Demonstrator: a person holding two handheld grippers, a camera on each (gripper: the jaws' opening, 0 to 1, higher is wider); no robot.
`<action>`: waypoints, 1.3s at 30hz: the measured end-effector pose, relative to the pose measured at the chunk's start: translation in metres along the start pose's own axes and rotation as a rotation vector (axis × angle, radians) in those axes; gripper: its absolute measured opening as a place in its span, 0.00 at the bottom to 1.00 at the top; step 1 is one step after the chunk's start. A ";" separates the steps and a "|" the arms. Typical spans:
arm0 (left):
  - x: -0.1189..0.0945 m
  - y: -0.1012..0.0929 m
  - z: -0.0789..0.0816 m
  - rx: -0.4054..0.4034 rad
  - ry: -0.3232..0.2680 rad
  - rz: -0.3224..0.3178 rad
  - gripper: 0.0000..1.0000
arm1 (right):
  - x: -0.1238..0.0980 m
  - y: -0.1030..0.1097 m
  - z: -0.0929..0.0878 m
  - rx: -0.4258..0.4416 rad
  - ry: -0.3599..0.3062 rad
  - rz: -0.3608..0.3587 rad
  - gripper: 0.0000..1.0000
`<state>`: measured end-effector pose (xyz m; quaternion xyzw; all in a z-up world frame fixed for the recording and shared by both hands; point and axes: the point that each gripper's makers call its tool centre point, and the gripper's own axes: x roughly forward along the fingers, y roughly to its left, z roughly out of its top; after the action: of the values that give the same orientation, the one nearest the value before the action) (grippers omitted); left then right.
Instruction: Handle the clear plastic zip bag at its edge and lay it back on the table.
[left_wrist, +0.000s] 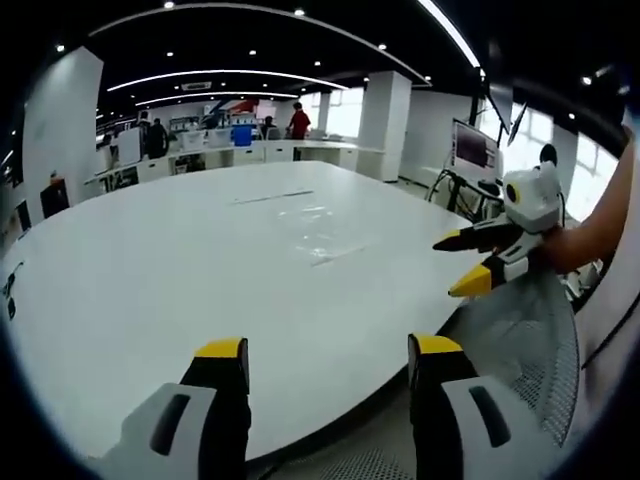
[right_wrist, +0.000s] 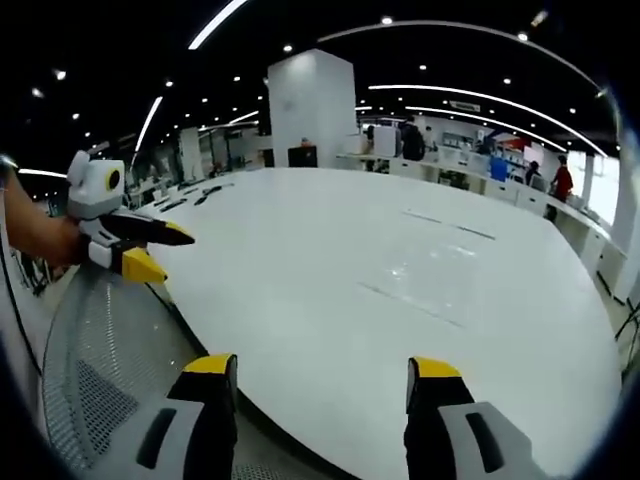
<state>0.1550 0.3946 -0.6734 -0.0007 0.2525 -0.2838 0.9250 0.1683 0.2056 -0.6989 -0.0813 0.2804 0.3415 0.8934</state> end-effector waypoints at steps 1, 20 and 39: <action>0.000 -0.001 0.001 -0.008 -0.002 -0.005 0.63 | 0.000 0.000 0.000 0.001 0.000 -0.003 0.68; 0.001 -0.010 -0.002 -0.007 0.013 -0.059 0.65 | 0.003 -0.019 -0.007 0.035 0.031 -0.083 0.68; 0.003 0.009 -0.003 -0.023 0.027 0.017 0.68 | 0.004 -0.008 -0.006 0.058 0.036 -0.008 0.70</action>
<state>0.1606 0.4005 -0.6789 -0.0056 0.2681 -0.2730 0.9239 0.1736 0.1997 -0.7070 -0.0624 0.3061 0.3282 0.8915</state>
